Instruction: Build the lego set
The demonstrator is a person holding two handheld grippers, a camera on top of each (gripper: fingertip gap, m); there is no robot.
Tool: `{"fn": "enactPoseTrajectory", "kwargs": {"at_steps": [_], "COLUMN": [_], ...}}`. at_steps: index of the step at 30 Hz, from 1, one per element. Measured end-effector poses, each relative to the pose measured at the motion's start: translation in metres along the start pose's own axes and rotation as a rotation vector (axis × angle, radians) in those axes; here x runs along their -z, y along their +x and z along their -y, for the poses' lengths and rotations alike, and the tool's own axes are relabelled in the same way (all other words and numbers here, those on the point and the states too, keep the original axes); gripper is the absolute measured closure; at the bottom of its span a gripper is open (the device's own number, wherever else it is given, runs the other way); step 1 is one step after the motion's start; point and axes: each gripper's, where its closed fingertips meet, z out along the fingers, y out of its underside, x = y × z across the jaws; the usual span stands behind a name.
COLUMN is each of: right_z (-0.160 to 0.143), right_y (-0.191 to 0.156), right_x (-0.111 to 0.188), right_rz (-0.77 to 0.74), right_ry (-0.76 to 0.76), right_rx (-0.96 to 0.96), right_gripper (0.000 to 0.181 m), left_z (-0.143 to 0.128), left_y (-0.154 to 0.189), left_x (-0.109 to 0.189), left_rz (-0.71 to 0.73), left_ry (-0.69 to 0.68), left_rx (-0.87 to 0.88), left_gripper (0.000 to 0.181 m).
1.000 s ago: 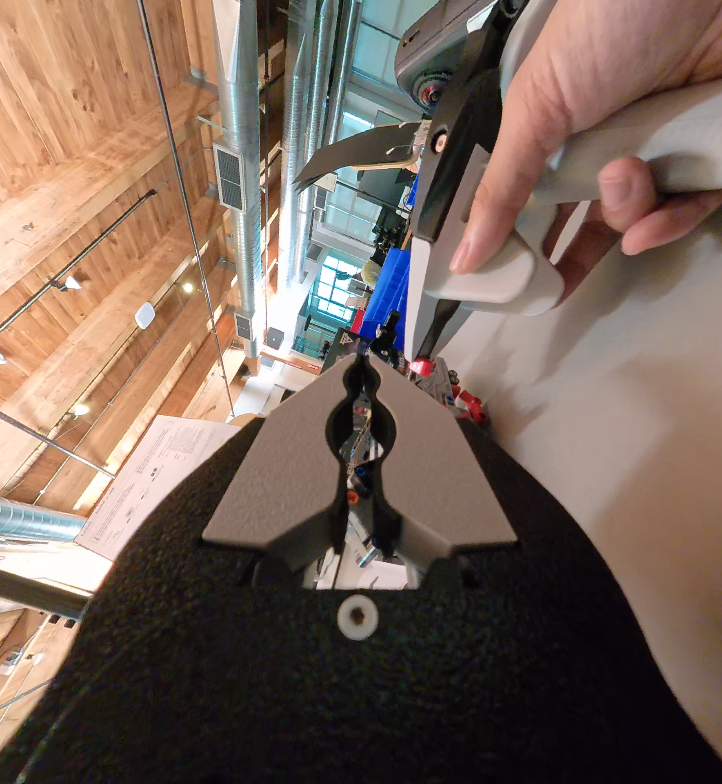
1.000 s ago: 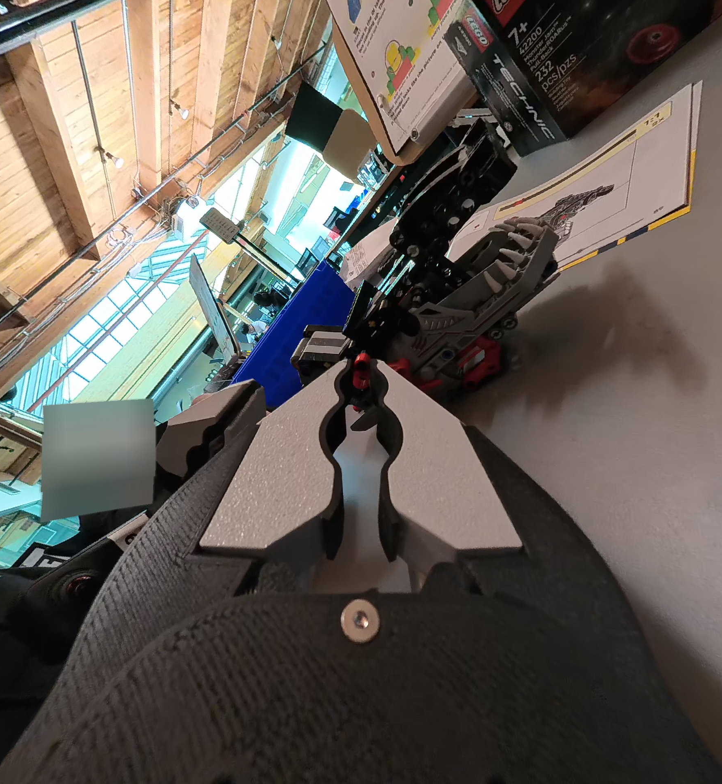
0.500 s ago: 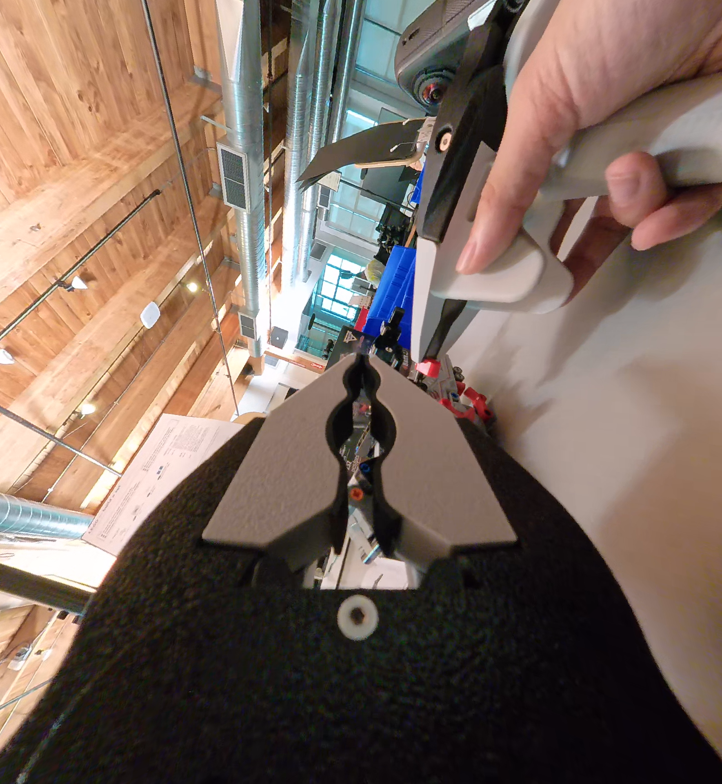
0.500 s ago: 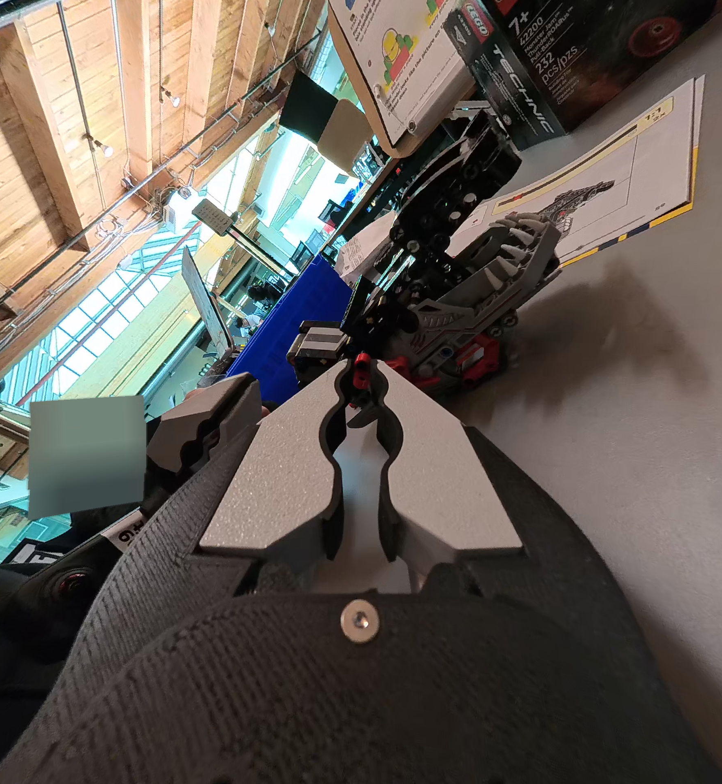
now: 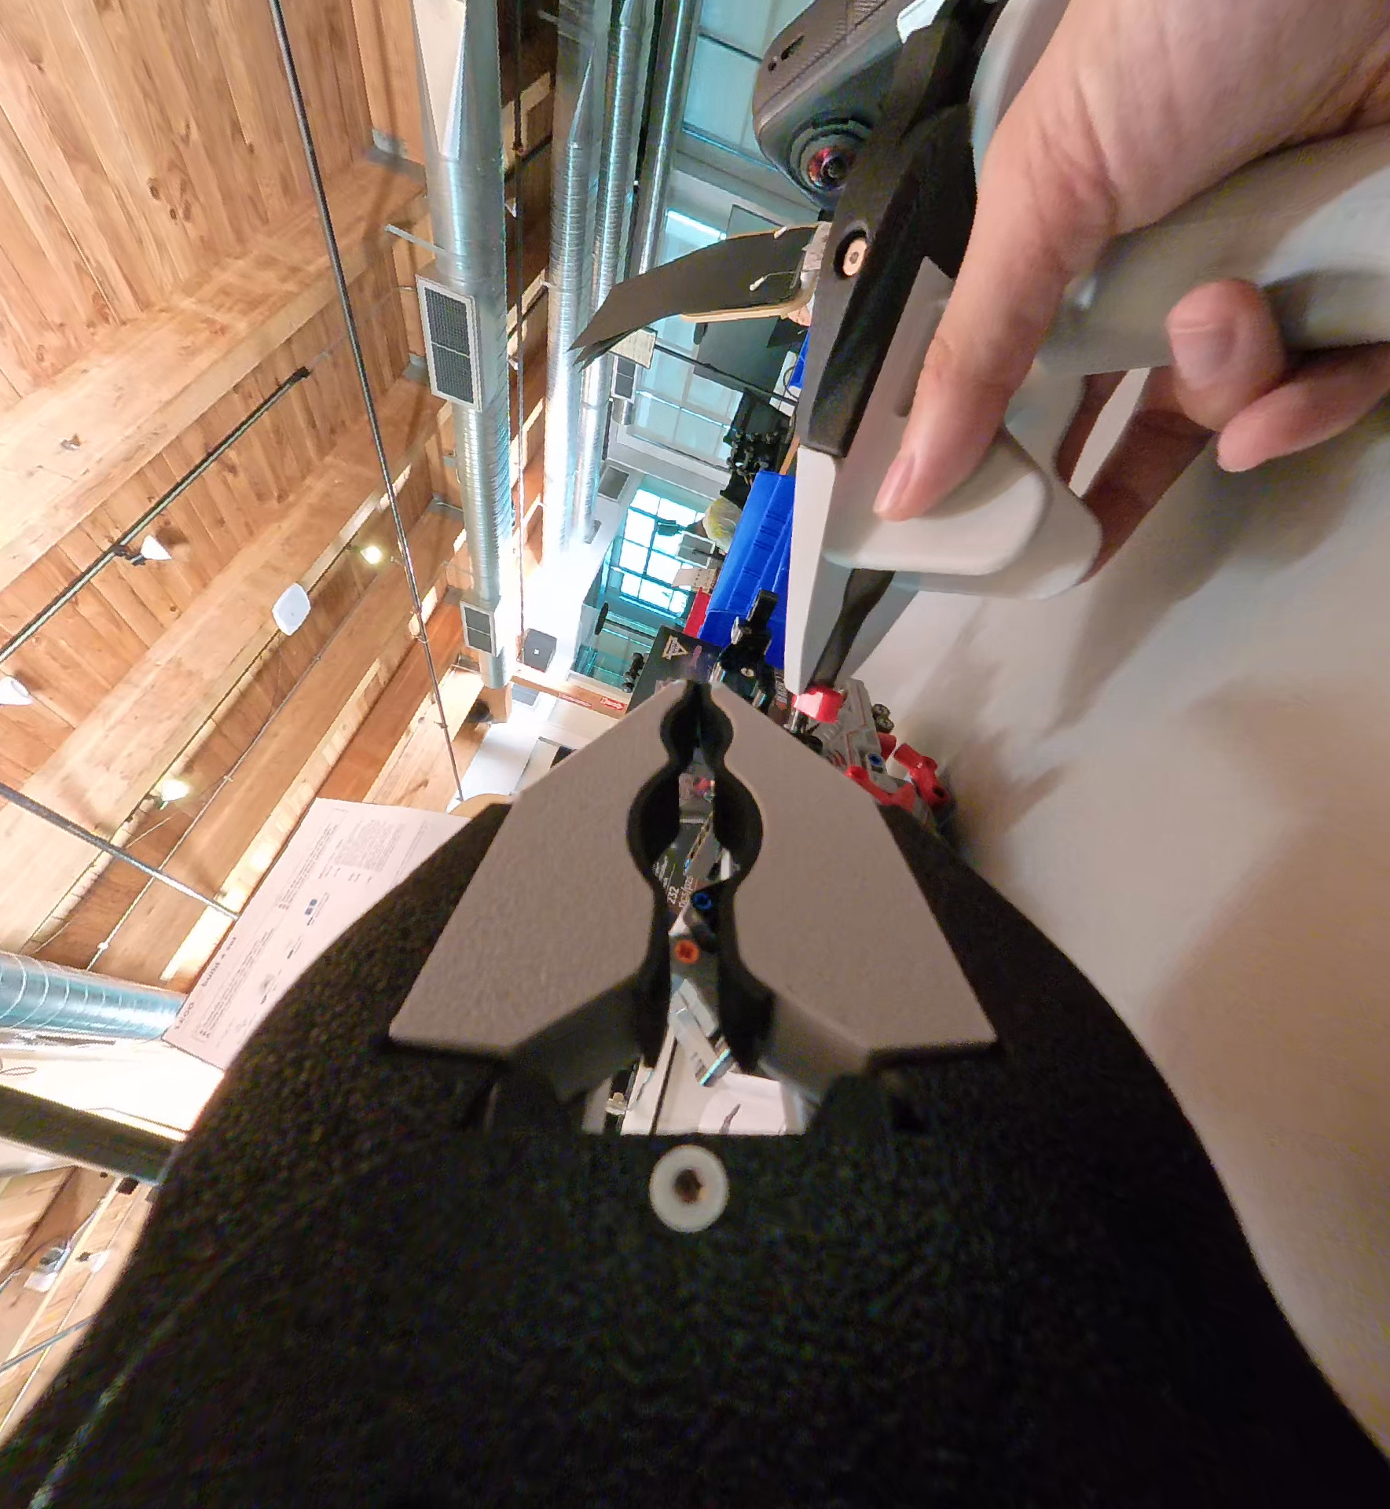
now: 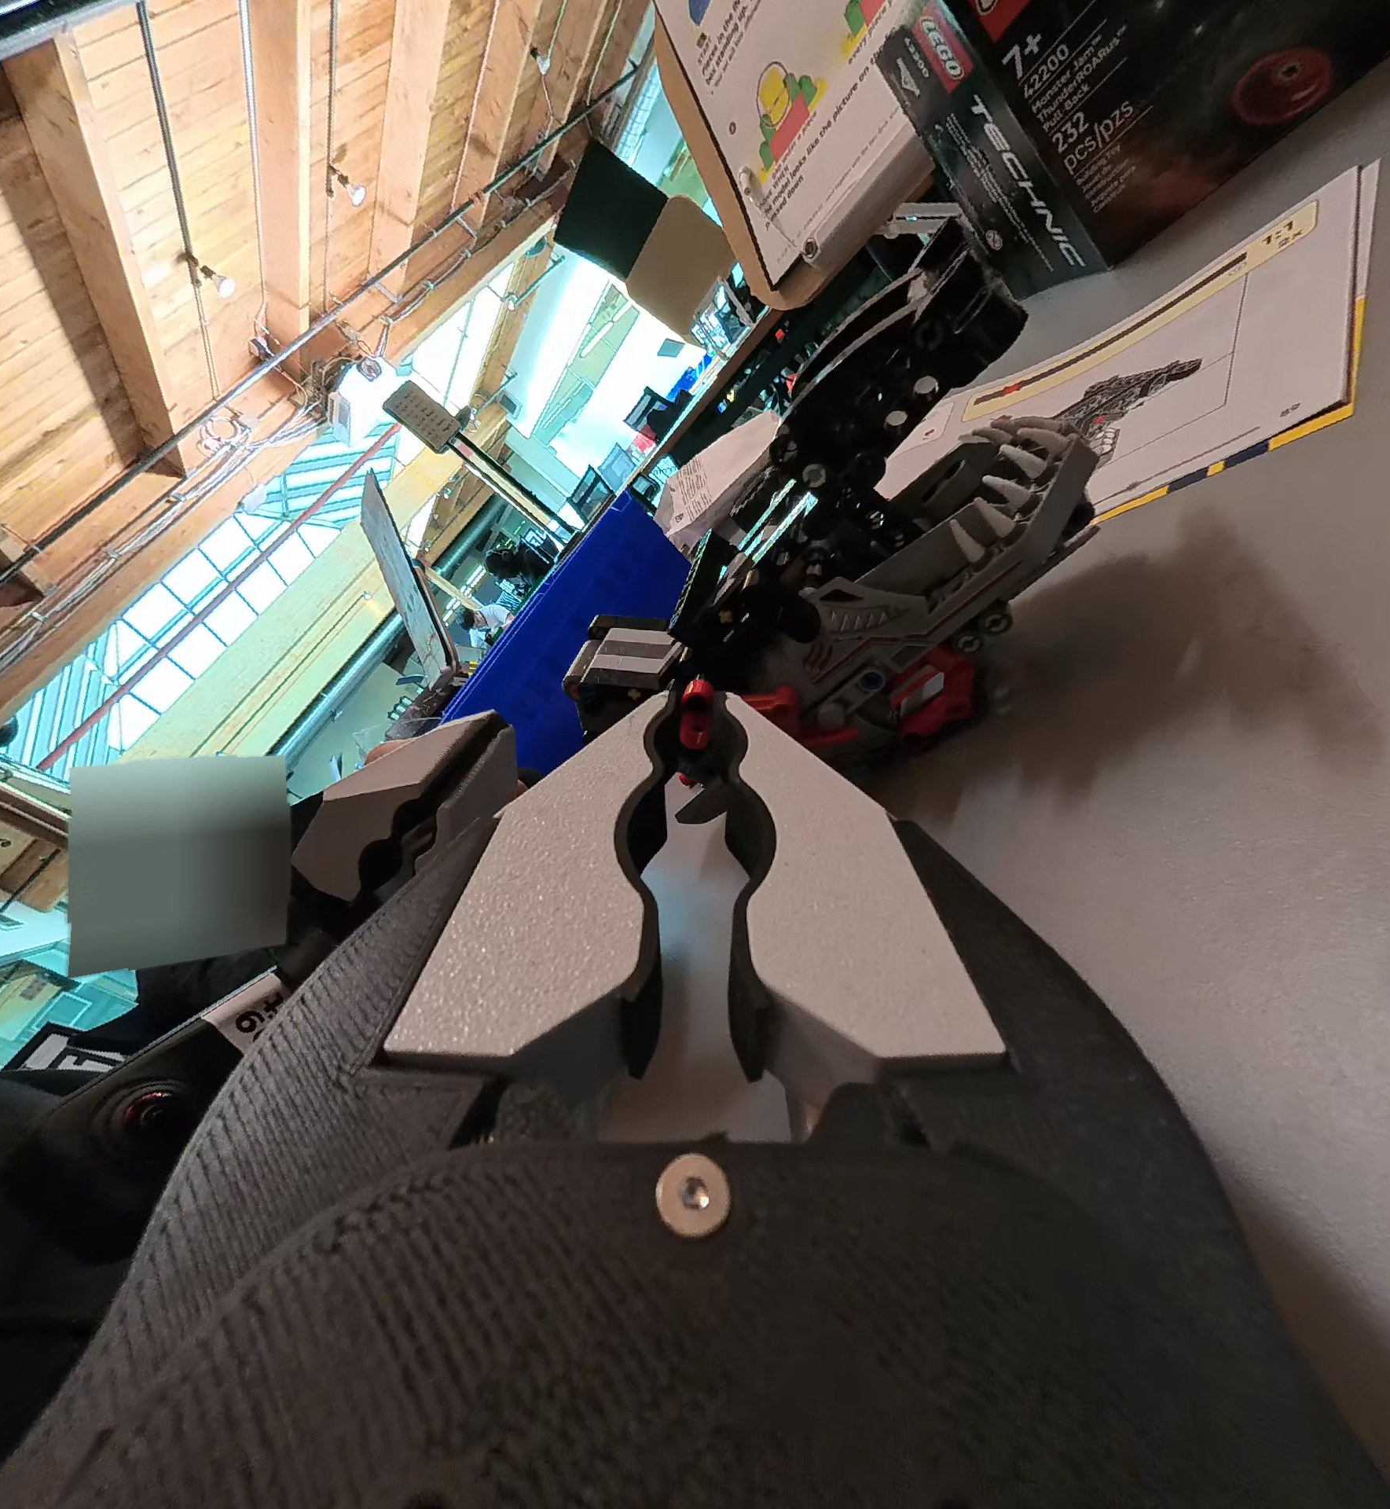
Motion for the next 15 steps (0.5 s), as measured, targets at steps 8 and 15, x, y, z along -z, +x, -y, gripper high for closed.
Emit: {"fn": "enactPoseTrajectory", "kwargs": {"at_steps": [8, 15], "right_z": [-0.0003, -0.0001], "right_y": [-0.0007, -0.0016], "right_x": [-0.0002, -0.0002], "right_rz": [0.000, 0.004], "right_ry": [-0.002, -0.001], "right_rx": [0.005, 0.009], "right_gripper": [0.176, 0.176], "left_z": [0.0015, 0.0021], "left_y": [0.0000, 0.0001], "left_x": [0.0000, 0.0002], "left_rz": [0.001, 0.002], "left_ry": [0.000, -0.001], "left_rx": [-0.004, -0.005], "left_gripper": [0.181, 0.181]}}
